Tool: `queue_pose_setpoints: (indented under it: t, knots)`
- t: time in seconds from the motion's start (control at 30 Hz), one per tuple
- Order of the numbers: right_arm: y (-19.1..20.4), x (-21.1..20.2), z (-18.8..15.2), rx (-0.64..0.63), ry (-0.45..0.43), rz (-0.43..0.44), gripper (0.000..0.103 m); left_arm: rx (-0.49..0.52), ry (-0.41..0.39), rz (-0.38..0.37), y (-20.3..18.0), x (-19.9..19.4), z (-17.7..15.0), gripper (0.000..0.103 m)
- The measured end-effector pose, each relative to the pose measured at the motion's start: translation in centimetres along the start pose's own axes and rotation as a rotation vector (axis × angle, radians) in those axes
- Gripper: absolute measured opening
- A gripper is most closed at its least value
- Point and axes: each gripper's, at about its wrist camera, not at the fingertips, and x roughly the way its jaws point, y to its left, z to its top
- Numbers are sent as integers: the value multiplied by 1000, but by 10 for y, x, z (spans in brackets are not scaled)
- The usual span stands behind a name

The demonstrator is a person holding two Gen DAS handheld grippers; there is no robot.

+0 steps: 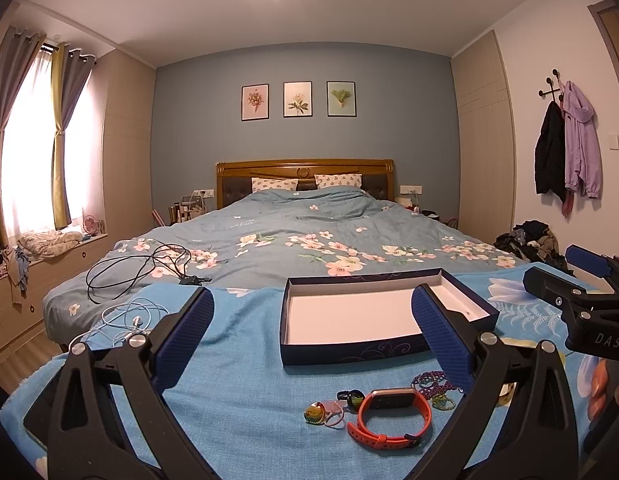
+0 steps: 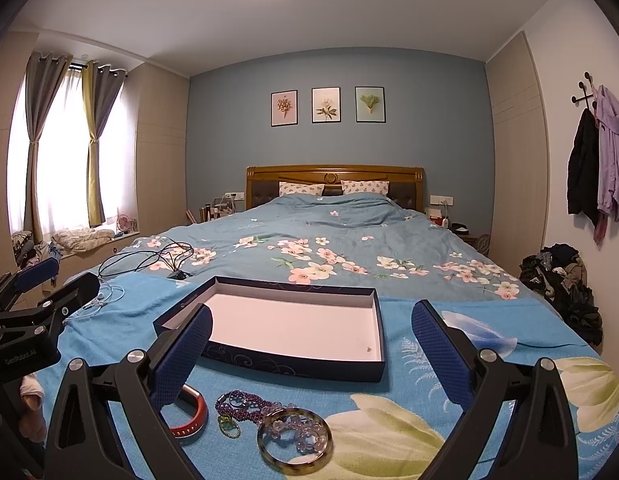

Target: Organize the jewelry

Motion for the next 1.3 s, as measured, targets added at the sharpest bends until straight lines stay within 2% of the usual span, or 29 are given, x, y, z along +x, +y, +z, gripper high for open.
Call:
queue_pose_setpoints:
  t: [1.3]
  knots:
    - [0,2,-4,9,-2,1,96,6,-5,2,0,-2,0,97]
